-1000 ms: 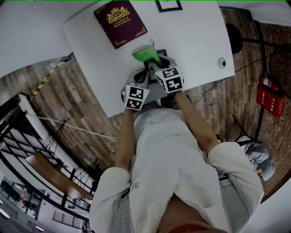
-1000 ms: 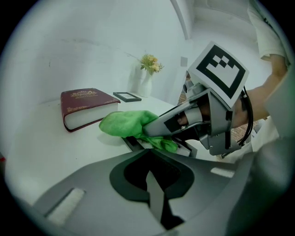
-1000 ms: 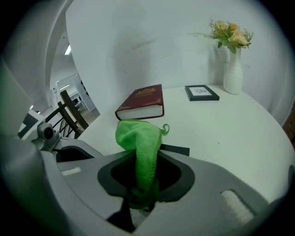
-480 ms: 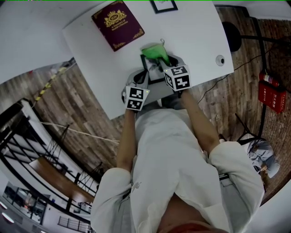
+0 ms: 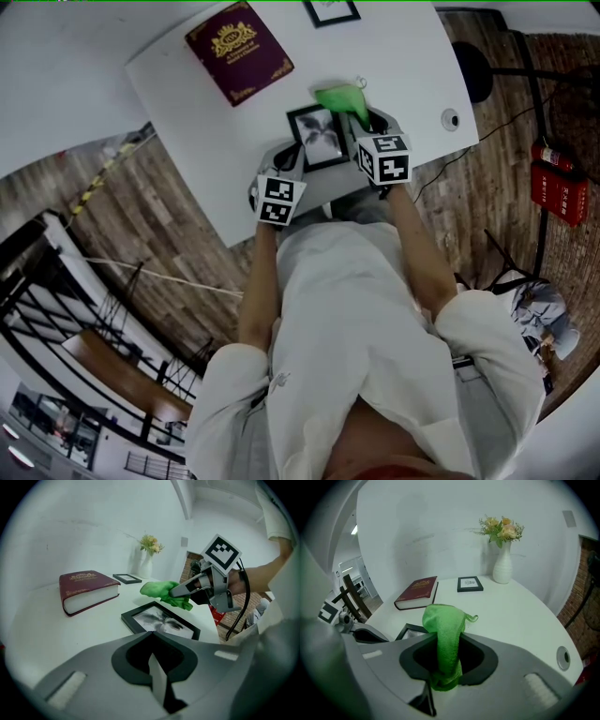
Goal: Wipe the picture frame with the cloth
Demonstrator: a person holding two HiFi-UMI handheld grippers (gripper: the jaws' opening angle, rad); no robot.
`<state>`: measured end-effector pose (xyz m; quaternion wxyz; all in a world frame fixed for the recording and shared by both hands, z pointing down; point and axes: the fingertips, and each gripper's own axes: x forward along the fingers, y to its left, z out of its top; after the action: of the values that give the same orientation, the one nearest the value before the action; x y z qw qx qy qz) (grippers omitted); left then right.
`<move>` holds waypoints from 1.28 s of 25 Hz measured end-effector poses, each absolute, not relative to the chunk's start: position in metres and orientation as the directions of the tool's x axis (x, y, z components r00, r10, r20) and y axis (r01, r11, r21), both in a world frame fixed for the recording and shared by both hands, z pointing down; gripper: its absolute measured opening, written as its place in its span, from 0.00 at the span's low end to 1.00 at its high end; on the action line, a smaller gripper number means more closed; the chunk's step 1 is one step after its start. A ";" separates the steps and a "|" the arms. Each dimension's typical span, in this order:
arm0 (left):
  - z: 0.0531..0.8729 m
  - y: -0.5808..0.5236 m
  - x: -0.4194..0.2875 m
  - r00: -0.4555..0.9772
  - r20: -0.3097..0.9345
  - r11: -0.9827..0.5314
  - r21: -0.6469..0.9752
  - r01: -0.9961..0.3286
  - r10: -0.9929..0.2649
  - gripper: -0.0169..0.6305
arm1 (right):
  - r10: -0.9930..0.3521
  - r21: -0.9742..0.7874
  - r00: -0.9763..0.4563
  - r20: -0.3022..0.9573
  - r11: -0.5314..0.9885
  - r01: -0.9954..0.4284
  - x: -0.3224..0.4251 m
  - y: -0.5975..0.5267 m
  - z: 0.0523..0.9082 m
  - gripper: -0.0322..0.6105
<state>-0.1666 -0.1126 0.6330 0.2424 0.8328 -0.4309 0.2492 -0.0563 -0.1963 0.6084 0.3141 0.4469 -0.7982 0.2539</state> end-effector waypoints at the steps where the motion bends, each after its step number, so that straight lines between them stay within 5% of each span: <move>1: 0.633 -0.113 -0.167 0.506 0.624 -0.514 0.189 -0.837 -0.595 0.06 | -0.559 -0.125 -0.408 0.722 0.475 -0.871 -0.057 -0.195 0.604 0.19; 32: 0.634 -0.107 -0.164 0.507 0.640 -0.571 0.127 -0.811 -0.578 0.06 | -0.347 -0.314 -0.594 0.726 0.602 -0.734 -0.158 -0.131 0.635 0.19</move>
<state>-0.1636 -0.1072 0.6339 0.2111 0.8419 -0.4125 0.2766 -0.1582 -0.1308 0.6346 0.3144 0.3225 -0.8380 0.3081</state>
